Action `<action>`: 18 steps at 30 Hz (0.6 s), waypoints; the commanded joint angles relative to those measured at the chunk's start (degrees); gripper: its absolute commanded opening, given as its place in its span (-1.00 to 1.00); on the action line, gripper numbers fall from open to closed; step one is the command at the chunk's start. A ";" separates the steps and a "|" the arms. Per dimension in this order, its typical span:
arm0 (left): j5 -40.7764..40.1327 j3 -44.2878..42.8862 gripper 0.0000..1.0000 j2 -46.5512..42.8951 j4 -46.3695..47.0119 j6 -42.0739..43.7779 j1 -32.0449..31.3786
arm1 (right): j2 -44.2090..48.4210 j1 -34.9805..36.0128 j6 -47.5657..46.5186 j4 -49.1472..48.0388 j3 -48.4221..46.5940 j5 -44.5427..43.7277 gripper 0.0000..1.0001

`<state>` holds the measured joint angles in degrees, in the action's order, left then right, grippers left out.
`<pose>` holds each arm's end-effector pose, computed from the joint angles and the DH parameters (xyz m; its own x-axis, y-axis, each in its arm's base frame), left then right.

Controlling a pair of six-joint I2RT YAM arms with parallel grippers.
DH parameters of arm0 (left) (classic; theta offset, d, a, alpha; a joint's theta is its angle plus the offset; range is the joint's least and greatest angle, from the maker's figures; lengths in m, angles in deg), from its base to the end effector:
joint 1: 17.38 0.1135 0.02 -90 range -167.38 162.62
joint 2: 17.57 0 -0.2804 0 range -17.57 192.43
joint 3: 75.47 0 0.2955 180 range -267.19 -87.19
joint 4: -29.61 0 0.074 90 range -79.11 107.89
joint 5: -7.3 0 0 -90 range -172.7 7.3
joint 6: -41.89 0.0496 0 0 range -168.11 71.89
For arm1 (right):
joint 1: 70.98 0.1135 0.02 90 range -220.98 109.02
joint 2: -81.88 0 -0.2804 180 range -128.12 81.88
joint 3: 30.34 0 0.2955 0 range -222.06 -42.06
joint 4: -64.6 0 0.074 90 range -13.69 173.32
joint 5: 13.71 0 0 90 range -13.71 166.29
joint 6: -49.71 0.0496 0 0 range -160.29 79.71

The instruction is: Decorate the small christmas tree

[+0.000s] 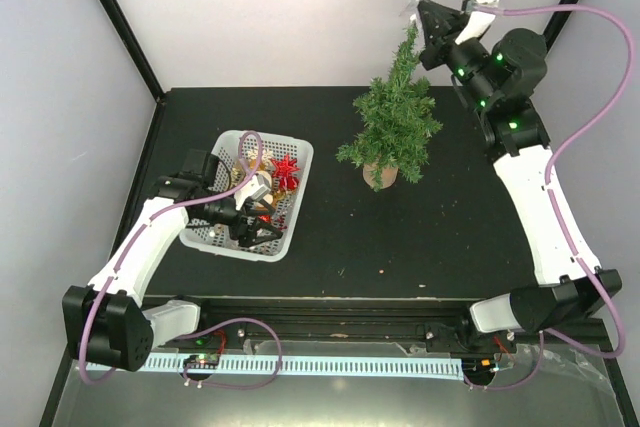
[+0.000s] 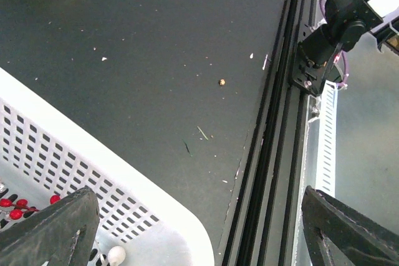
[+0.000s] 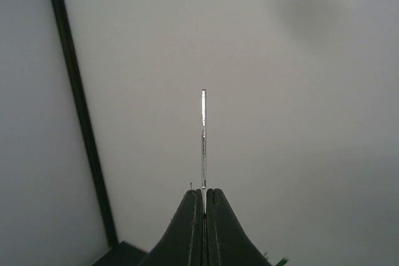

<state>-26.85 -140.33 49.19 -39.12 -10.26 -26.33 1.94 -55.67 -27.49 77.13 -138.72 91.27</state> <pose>0.2292 -0.0776 0.2653 -0.5159 0.4299 -0.7409 0.8549 0.3141 -0.4130 0.3324 0.1043 0.5637 0.1482 0.2625 -0.9535 -0.5411 0.8285 0.1440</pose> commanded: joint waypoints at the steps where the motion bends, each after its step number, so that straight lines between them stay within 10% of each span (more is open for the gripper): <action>1: 2.91 -2.14 0.78 0.03 -1.70 2.50 0.23 | -1.43 -0.22 0.13 1.96 0.11 7.12 -0.98; 18: 1.09 -1.79 0.78 0.12 0.19 0.05 -0.26 | 3.25 -0.11 -2.16 0.30 6.55 10.96 -0.98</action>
<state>-26.13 -140.33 49.19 -39.49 -9.82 -26.39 3.41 -55.64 -28.47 78.40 -133.45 99.80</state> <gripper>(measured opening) 0.891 0.024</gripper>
